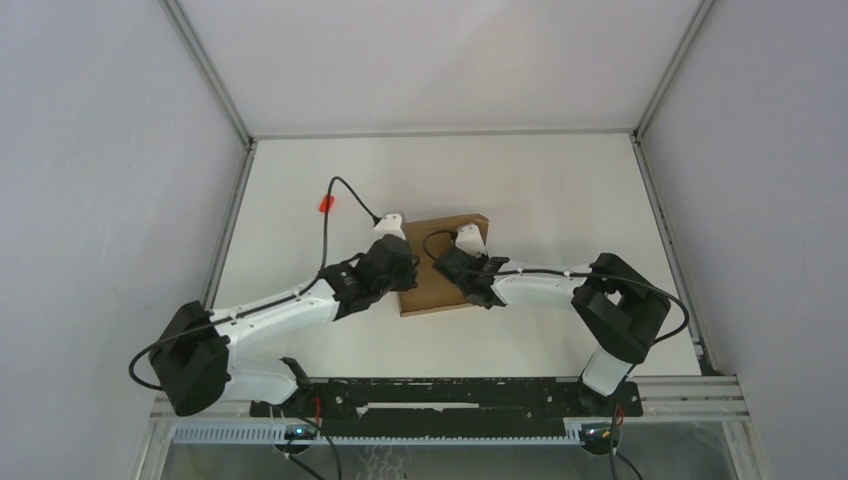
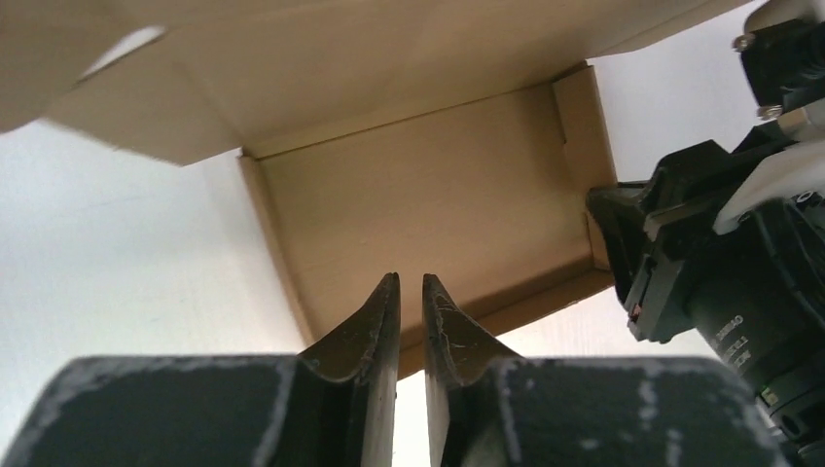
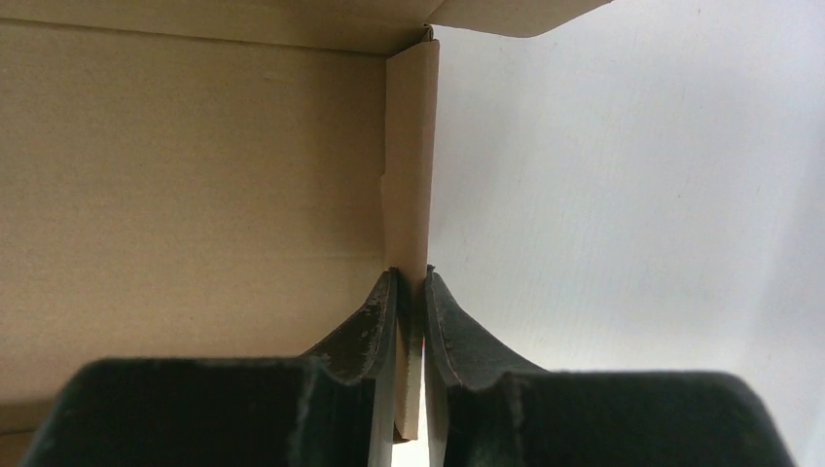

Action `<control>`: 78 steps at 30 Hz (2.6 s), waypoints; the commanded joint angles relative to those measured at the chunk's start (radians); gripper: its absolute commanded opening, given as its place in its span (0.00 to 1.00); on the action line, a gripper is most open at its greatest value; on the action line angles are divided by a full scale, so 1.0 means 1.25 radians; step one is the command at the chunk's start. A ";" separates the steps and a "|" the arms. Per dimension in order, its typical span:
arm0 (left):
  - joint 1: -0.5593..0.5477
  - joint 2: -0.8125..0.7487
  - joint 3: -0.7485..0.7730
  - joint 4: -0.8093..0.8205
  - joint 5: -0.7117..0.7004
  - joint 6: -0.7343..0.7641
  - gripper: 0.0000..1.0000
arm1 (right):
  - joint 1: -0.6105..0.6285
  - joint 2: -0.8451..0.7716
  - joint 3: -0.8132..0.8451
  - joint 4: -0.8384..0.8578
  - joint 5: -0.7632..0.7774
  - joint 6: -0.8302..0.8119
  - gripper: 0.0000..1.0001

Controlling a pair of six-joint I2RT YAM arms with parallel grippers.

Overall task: Fold the paper box
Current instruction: Fold the paper box at the center of the board.

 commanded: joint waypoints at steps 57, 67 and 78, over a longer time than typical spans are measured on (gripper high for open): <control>-0.053 0.098 0.028 0.206 -0.038 -0.141 0.41 | -0.115 -0.094 -0.072 0.090 -0.158 0.008 0.28; -0.054 0.259 0.060 0.239 -0.007 -0.156 0.24 | -0.132 -0.126 -0.072 0.090 -0.175 0.007 0.32; -0.054 0.393 0.124 0.236 0.015 -0.141 0.22 | -0.152 -0.113 -0.072 0.101 -0.190 -0.003 0.38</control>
